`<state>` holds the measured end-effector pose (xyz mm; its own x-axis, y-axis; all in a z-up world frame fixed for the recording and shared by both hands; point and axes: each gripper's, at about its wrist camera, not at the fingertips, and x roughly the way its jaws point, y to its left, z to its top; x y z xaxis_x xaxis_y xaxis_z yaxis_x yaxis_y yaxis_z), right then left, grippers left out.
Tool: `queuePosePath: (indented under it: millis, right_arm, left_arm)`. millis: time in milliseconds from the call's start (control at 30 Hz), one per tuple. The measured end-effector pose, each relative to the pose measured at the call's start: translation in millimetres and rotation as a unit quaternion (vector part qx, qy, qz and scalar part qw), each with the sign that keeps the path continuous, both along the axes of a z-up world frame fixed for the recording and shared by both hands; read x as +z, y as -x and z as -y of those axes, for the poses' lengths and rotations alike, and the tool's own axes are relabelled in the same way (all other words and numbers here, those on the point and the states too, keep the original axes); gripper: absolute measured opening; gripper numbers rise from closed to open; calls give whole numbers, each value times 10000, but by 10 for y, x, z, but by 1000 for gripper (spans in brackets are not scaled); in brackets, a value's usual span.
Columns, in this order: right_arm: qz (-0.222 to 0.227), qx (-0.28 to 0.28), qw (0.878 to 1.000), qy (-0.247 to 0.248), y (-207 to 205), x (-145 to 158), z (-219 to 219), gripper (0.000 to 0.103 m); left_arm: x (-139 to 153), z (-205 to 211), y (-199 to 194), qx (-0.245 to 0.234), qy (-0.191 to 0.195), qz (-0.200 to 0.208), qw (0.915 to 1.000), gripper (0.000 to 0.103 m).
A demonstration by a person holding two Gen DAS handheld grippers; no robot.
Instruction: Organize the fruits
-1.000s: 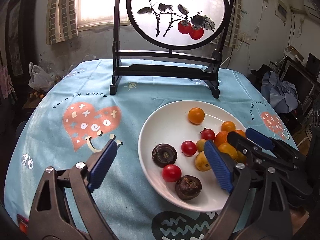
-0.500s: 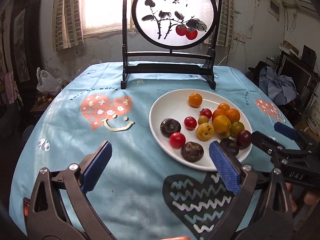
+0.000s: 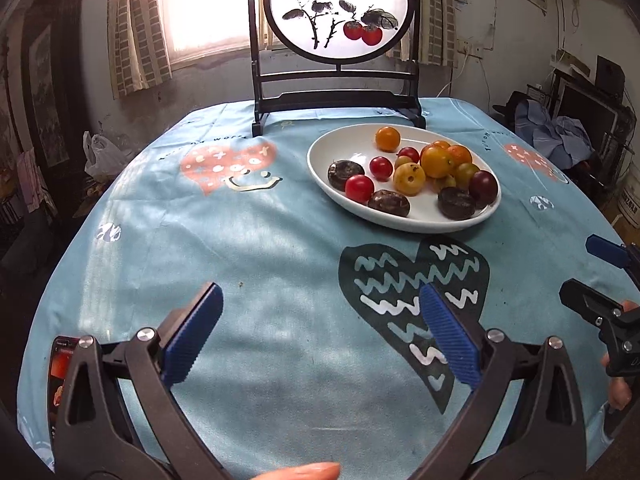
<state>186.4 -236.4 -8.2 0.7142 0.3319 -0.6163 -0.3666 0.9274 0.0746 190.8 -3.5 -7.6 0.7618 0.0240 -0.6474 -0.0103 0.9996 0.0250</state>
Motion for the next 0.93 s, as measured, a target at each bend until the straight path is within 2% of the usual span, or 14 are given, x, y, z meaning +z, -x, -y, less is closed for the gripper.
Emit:
queuePosePath:
  millis: [933]
  right_arm:
    - [-6,21,10000,-40,27,16,11,102]
  left_arm:
    - [-6,6,-2,-12,-6,-49,10000,100]
